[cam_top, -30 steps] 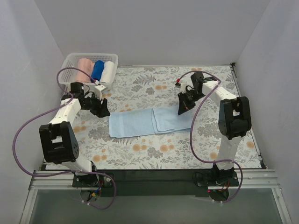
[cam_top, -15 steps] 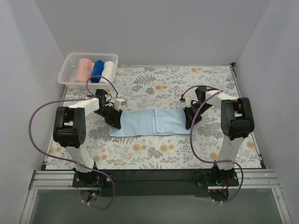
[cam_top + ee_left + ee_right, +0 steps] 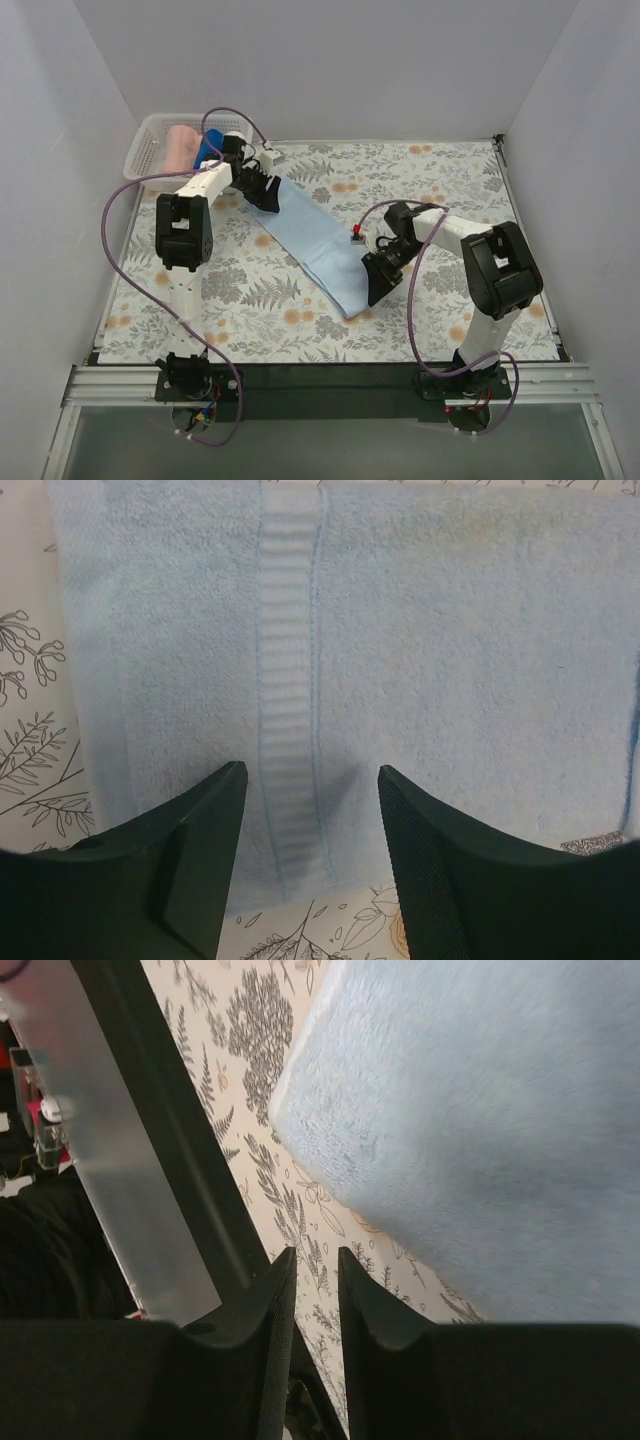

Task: Roll the towels
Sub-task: Fold the towel

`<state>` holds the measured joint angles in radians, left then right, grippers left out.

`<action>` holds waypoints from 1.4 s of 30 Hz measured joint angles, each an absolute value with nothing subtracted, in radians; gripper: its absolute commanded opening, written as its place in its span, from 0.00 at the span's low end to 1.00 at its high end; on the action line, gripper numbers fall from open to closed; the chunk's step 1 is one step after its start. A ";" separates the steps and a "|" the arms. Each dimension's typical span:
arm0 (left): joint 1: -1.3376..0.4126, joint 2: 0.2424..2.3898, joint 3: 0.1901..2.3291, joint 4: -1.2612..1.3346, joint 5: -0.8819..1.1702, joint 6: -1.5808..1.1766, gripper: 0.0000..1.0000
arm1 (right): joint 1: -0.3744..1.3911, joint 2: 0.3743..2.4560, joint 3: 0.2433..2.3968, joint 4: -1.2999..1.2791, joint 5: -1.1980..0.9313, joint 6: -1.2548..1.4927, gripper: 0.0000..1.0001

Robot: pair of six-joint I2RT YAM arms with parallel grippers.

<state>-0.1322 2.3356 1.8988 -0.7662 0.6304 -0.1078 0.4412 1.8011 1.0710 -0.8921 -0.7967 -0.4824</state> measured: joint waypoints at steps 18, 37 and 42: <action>-0.303 2.053 1.478 -0.625 0.572 -0.210 0.27 | 0.278 1.912 1.253 -0.860 -0.654 -0.473 0.15; -0.288 2.283 1.775 -0.623 0.614 -0.207 0.32 | 0.542 1.912 1.071 -0.724 -0.897 -0.318 0.32; -0.285 2.175 1.698 -0.616 0.622 -0.192 0.46 | 0.531 1.803 1.077 -0.746 -0.937 -0.311 0.32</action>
<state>-0.2852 2.1754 1.6978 -0.6155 0.6216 -0.1917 0.5308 1.8034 1.0775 -0.7456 -0.9371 -0.3115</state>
